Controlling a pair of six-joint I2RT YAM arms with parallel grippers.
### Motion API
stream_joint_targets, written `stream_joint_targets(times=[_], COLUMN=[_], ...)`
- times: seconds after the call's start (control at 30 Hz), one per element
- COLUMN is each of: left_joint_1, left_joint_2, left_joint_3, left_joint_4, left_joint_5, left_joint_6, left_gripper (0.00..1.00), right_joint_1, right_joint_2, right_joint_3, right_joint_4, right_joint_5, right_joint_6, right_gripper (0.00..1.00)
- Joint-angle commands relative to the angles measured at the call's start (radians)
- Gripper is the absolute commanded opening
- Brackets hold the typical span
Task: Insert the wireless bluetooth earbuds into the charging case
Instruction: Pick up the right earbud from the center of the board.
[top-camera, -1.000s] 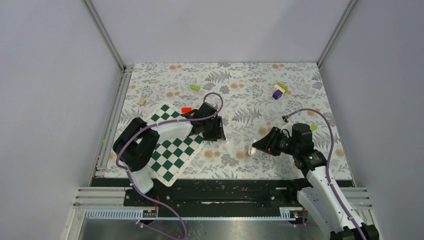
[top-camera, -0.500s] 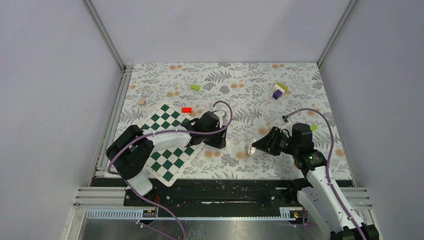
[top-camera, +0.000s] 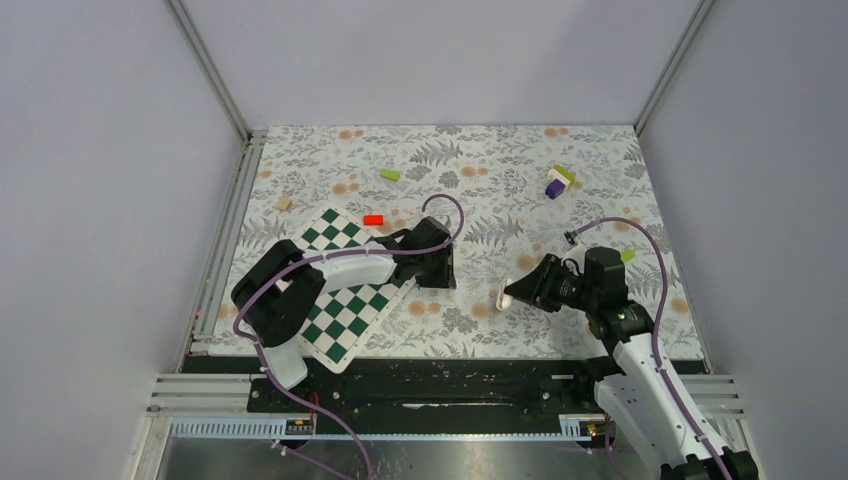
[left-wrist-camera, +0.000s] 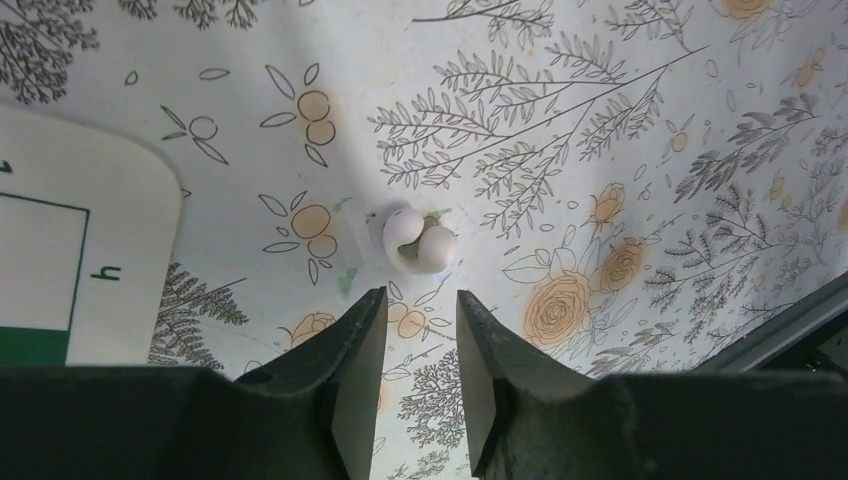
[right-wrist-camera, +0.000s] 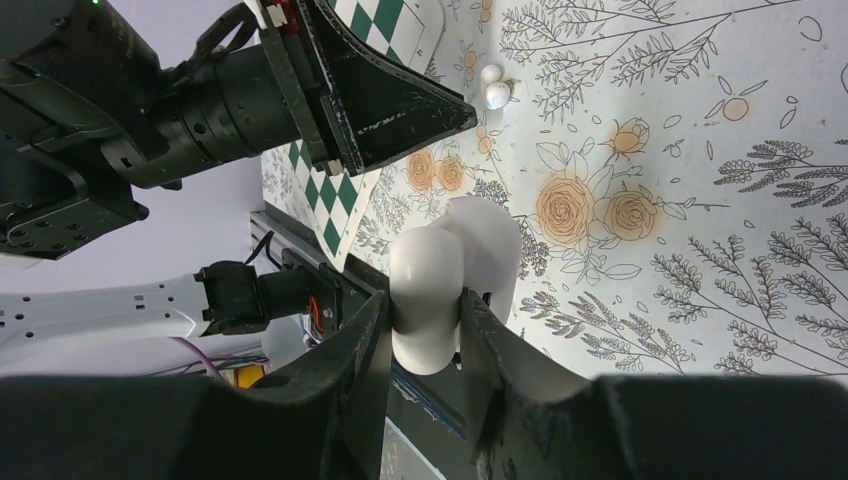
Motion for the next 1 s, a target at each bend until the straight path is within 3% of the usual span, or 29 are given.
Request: stream_joint_targets(times=[0.0, 0.4, 0.97], left_joint_1=[-0.005, -0.003, 0.035], left_joint_2=[-0.005, 0.008, 0.025], left_joint_3=[0.028, 0.005, -0.028], left_joint_4=[-0.040, -0.017, 0.017], left_joint_5=[0.002, -0.028, -0.034], left_joint_6=[-0.144, -0.283, -0.345], left_gripper=[0.30, 0.31, 0.27], right_joint_1=[-0.003, -0.004, -0.004], right_joint_2=[-0.010, -0.011, -0.003], right_joint_3=[-0.001, 0.000, 0.001], right_joint_4=[0.032, 0.031, 0.030], right_joint_5=[-0.023, -0.025, -0.029], right_joint_6=[0.004, 0.003, 0.003], right_gripper=[0.00, 0.00, 0.00])
